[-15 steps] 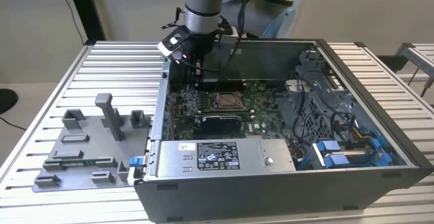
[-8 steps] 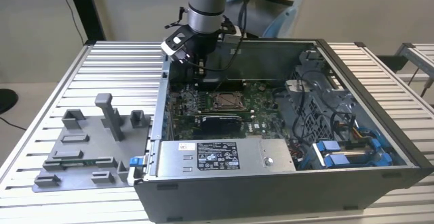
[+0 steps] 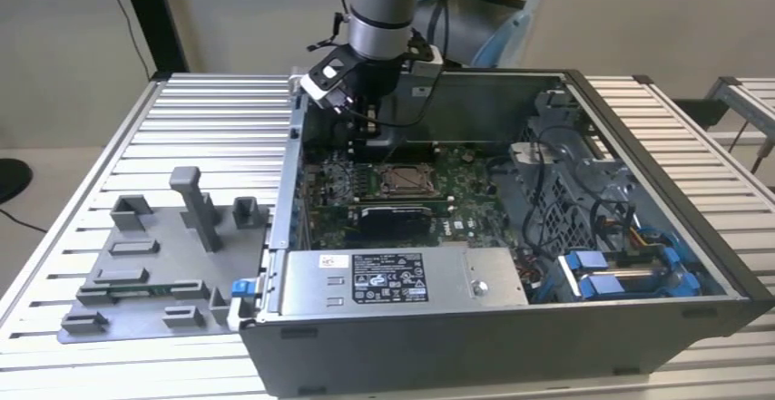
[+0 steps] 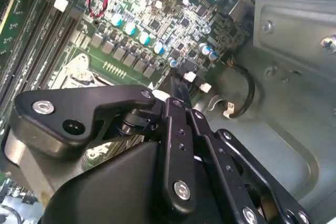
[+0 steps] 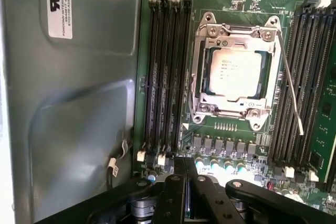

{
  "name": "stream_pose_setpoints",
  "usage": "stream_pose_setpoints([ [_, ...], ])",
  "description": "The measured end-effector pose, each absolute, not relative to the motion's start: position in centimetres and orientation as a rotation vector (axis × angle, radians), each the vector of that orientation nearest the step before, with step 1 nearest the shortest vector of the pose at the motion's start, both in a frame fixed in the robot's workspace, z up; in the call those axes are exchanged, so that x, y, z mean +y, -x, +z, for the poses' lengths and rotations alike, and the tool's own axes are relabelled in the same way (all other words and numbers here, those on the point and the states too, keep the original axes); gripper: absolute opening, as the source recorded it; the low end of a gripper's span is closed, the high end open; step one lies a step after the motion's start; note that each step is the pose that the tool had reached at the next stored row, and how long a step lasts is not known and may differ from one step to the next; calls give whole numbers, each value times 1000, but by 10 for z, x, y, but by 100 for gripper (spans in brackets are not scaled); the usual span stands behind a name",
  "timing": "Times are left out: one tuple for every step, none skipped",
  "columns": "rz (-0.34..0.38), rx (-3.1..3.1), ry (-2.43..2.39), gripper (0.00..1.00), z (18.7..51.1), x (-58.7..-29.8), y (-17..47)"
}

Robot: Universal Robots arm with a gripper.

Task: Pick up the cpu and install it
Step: 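Close the cpu cover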

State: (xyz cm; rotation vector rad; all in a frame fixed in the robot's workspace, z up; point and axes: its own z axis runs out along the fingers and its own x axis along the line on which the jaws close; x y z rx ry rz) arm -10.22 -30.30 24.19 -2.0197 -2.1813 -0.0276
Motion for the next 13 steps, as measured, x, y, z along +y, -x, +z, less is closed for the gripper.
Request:
stream_pose_setpoints([
  [-32, -2181, 2019, 0, 242, -303, 102],
  [-35, -2181, 2019, 0, 242, -303, 102],
  [-35, -2181, 2018, 0, 242, -303, 102],
  [-36, -2181, 2018, 0, 242, -303, 102],
  [-36, -2181, 2018, 0, 242, -303, 102],
  [-36, -2181, 2018, 0, 242, -303, 102],
  [-36, -2181, 2018, 0, 242, -303, 102],
  [-36, -2181, 2018, 0, 242, -303, 102],
  [-36, -2180, 2018, 0, 242, -303, 102],
  [-36, -2180, 2018, 0, 242, -303, 102],
  [-36, -2180, 2018, 0, 242, -303, 102],
  [-37, -2180, 2018, 0, 242, -303, 102],
  [-37, -2180, 2018, 0, 242, -303, 102],
])
